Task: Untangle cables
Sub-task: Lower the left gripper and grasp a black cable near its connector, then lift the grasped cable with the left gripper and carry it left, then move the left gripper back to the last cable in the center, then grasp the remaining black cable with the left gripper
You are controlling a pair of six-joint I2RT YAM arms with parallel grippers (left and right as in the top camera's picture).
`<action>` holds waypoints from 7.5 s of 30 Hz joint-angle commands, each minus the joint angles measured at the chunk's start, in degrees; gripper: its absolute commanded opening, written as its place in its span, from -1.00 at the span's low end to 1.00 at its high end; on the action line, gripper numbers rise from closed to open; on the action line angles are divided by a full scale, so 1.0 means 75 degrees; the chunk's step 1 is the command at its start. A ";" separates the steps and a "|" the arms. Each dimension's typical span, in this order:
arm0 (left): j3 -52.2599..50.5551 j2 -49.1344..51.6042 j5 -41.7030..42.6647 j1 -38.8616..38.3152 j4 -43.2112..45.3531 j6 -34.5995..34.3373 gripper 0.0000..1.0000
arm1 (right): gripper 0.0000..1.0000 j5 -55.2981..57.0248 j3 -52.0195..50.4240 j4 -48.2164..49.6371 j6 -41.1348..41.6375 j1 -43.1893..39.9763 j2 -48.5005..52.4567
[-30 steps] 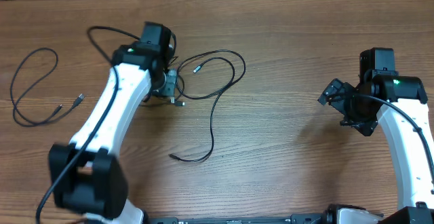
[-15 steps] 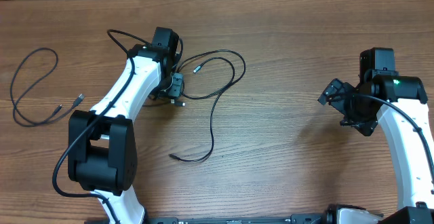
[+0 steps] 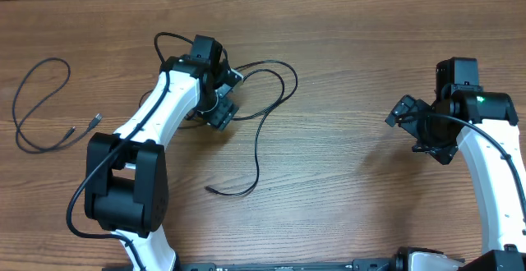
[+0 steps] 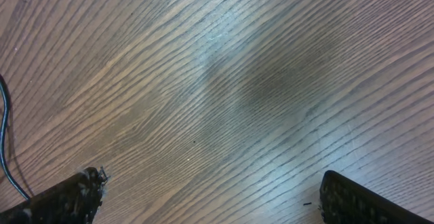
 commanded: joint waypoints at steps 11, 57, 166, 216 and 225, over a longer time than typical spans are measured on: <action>-0.0093 0.0950 -0.0146 0.0262 0.0431 0.0851 0.54 | 1.00 0.0012 0.0163 0.0073 -0.0061 -0.0023 -0.0163; 0.3162 -0.0006 0.0085 0.0289 -0.2436 -0.0431 -0.91 | 0.99 0.0012 0.0163 0.0122 -0.0058 -0.0023 -0.0163; 0.4680 -0.0487 -0.3687 0.4540 -0.2072 -0.5246 -0.92 | 1.00 0.0009 0.0163 0.0009 -0.0058 -0.0023 -0.0163; 0.2506 0.0271 0.0734 -0.0344 -0.1973 -0.4296 0.99 | 1.00 0.0009 0.0163 0.0035 -0.0061 -0.0023 -0.0163; 0.2180 0.1495 0.0358 -0.0921 -0.1597 -0.4124 0.85 | 1.00 0.0009 0.0163 0.0032 -0.0061 -0.0023 -0.0163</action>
